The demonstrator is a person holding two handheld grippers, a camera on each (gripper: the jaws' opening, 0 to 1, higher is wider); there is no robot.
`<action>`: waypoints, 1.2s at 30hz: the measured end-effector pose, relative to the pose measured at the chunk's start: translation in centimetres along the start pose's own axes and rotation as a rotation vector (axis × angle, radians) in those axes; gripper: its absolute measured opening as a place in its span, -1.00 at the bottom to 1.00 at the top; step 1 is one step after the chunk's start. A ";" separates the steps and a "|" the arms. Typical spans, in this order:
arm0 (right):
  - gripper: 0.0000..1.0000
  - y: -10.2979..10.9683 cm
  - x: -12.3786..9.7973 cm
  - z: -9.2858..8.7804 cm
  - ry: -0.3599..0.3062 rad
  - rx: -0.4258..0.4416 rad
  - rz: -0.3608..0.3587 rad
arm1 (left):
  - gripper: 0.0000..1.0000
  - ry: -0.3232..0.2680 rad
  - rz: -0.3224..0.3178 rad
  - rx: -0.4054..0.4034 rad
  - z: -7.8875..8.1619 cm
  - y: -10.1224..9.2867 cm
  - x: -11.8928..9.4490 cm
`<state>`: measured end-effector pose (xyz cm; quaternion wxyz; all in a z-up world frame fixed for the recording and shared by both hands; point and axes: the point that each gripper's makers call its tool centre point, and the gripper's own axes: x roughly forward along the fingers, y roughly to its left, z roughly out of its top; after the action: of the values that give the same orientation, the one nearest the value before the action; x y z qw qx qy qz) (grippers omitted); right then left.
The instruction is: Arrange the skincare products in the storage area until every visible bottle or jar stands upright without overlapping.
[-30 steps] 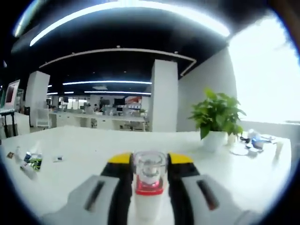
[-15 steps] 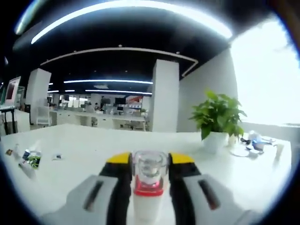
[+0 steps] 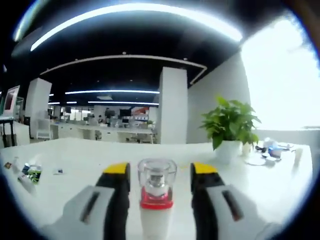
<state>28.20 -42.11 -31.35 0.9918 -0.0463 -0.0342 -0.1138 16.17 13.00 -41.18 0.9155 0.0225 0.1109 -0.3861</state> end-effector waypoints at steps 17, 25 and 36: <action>0.29 0.3 -2.9 4.2 -0.145 -0.037 0.024 | 0.99 -0.010 0.023 -0.015 0.4 0.1 -0.1; 0.37 1.4 -3.7 5.9 -0.198 -0.025 0.061 | 0.99 -0.008 0.042 -0.012 0.7 -0.2 -0.4; 0.46 1.7 -5.2 7.4 -0.258 0.001 0.089 | 0.99 -0.015 0.057 -0.005 1.3 -0.3 -1.1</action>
<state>23.15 -38.60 -24.55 0.9833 -0.0613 -0.1596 -0.0630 15.47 13.41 -39.68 0.9270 0.0206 0.1041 -0.3597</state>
